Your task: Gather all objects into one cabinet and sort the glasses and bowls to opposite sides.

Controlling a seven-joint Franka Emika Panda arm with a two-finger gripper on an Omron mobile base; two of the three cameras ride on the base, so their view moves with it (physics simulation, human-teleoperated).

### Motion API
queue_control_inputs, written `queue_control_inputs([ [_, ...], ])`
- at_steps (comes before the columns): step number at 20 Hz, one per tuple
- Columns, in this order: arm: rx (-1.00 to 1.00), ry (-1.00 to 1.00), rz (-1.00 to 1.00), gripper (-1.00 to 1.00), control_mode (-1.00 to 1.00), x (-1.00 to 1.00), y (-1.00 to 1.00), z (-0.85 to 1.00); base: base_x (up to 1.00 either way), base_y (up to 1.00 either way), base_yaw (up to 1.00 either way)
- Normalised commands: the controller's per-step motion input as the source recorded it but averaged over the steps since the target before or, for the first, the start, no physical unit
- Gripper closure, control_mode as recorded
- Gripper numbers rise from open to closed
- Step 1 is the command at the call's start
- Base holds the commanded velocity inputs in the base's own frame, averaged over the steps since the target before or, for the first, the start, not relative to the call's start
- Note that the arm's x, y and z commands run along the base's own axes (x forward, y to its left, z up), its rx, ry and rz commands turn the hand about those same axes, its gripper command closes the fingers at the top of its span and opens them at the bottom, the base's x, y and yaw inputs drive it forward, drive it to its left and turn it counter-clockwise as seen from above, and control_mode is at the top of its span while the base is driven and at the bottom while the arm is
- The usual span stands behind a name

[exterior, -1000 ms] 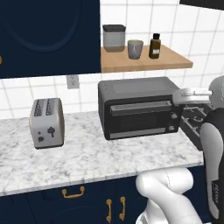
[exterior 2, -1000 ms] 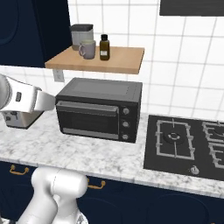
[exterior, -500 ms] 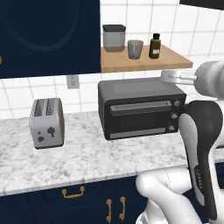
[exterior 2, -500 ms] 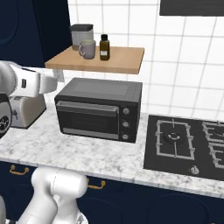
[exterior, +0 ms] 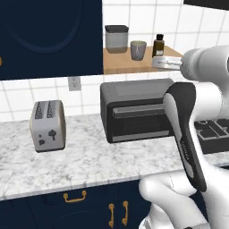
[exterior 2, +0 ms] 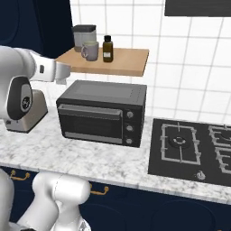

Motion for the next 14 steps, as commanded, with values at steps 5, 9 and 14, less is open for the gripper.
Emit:
queue_control_inputs([
  [5, 0.00, -0.01, 0.00, -1.00, -1.00, 0.79, 0.00, 0.00, 0.00, 0.00, 0.00],
  [9, 0.00, 0.00, 0.00, -1.00, -1.00, 0.95, 0.00, 0.00, 0.00, 0.00, 0.00],
  [14, -0.06, -0.04, 0.00, -1.00, -1.00, 0.52, 0.07, -0.18, 0.00, 0.00, 0.00],
])
